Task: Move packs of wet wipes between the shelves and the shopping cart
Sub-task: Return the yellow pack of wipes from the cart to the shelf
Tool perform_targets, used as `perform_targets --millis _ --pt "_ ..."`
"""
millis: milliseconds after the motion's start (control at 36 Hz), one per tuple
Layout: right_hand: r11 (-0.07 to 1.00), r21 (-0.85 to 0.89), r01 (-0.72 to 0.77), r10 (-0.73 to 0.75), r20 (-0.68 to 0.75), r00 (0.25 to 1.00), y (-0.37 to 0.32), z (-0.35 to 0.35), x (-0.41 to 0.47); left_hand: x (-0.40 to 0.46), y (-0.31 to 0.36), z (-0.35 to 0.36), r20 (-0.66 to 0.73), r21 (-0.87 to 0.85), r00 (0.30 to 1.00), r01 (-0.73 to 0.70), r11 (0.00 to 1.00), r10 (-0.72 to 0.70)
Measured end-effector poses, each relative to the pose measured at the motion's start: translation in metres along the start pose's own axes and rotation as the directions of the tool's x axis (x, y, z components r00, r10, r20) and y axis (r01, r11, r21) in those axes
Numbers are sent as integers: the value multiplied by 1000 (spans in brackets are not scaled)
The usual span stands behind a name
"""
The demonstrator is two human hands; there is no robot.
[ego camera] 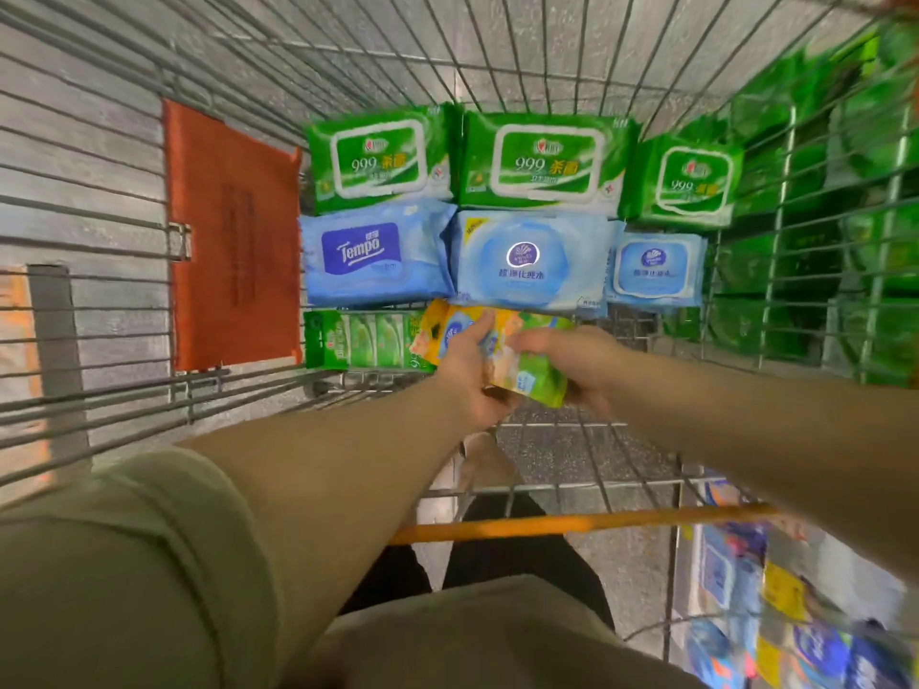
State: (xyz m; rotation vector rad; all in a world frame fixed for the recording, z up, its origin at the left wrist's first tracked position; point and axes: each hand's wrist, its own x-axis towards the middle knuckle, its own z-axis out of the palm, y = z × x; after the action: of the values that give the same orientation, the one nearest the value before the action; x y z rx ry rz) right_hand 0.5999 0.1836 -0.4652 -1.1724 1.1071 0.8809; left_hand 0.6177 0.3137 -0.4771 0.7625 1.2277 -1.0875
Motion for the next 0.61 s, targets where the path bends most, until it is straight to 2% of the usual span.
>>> perform_targets --millis 56,139,222,278,417,528,611 --pt "1000 27 7 -8 15 1000 -10 6 -20 -17 3 -1 -13 48 999 31 998 -31" --pt "999 -34 10 -8 63 998 -30 21 -57 -50 9 -3 -15 54 998 63 997 -62" --pt "998 -42 48 -46 44 998 -42 27 -89 -86 11 -1 41 43 998 41 998 -42" --pt "998 -19 60 -59 19 998 -47 30 -115 -110 11 2 92 59 996 -24 998 19" --pt "982 88 166 -168 7 986 -50 38 -176 -160 13 16 280 -68 935 -207 976 218" --pt "952 137 274 -274 -18 962 -54 44 -221 -195 22 27 372 37 875 -347 937 309" --pt "919 23 393 -391 -70 918 -58 44 -255 -224 34 34 427 123 824 -462 878 373"
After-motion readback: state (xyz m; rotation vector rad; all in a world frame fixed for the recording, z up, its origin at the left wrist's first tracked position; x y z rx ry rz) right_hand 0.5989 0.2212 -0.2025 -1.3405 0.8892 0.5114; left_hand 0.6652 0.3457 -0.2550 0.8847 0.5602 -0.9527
